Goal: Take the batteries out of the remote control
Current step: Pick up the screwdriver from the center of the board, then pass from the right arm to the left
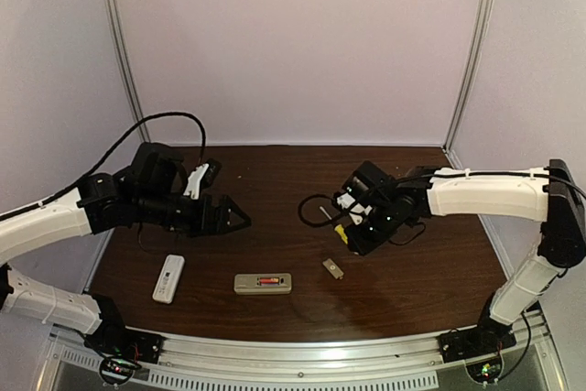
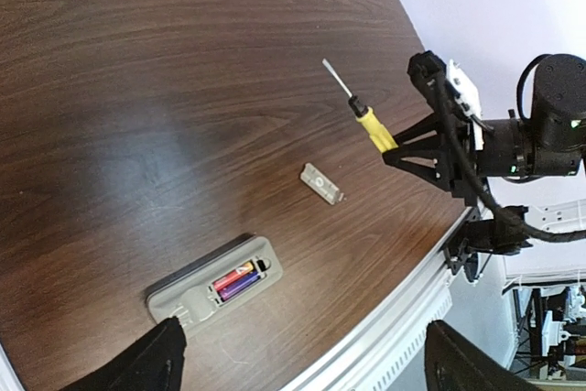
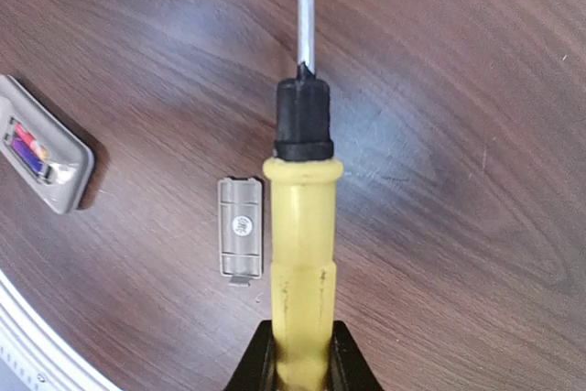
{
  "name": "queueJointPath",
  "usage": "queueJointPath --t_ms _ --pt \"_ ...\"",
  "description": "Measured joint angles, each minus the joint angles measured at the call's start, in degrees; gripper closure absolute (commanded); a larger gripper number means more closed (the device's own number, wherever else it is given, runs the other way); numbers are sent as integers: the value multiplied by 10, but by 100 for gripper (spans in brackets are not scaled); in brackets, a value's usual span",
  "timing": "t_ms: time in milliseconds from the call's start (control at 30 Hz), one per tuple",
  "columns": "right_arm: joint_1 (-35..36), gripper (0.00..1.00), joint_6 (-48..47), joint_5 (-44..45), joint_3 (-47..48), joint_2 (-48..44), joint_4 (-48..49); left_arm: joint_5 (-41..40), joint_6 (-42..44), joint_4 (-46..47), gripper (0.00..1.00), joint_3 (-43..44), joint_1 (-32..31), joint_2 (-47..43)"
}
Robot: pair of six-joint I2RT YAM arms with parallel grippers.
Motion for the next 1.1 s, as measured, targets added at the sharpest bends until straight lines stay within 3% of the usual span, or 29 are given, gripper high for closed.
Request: queueJointPath --t_ms 400,867,1100 --pt "0 100 -4 -17 51 -137 -33 67 -21 -8 10 56 19 -2" --pt "9 100 -28 -105 144 -128 -53 203 -21 -16 14 135 83 39" --pt "67 100 -38 -113 130 -140 -23 237 -24 -46 23 153 88 53"
